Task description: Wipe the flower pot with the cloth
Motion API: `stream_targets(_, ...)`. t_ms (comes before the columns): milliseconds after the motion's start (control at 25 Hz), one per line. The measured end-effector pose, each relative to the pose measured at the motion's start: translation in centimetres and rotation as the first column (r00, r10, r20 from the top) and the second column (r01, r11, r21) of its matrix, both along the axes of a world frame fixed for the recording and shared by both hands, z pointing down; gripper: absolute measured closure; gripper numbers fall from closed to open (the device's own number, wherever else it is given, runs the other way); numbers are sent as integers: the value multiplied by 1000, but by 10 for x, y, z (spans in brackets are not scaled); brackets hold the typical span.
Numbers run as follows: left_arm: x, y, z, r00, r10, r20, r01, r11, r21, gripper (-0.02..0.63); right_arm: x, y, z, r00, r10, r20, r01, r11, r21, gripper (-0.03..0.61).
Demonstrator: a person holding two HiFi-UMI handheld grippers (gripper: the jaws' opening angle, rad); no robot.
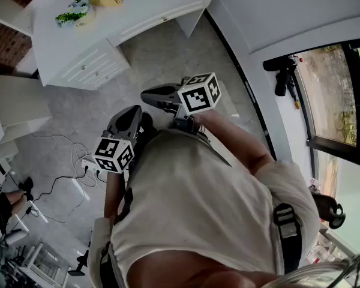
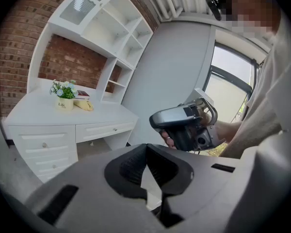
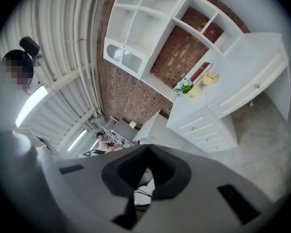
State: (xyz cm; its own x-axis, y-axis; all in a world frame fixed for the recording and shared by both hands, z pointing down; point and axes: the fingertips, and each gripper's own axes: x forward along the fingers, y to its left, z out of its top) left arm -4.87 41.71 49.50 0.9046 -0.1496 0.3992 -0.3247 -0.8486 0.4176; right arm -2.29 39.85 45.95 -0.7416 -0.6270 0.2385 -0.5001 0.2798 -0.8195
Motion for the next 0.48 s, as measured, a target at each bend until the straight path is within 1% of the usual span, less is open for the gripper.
stream_targets(80,-10,-12,-4,1000,-16,-5,16,1000,6,592,-15,-23,-9,998,-56,-30,56,998,28,568)
stream_targets(160,-17,-23,-7,1000,-14,-10,14,1000,15,592,-27,-44,-20,995,-85,-48,88,994,61,568)
stream_targets(240,-20,-34,-7,1000,14,-12,-14,1000,28,592,-35,-58,-29,995,-82,-61,88,992,90,568)
stream_targets(360,-23,-53,-10,998,56,-5,-55,997,62,592,-44,-70,-37,996,-59,-64,66,992,110,568)
stream_targets(480,-20,-63,-22,998,53,-17,-51,995,89,592,-45,-69,-45,998,-54,-40,58,992,116,568)
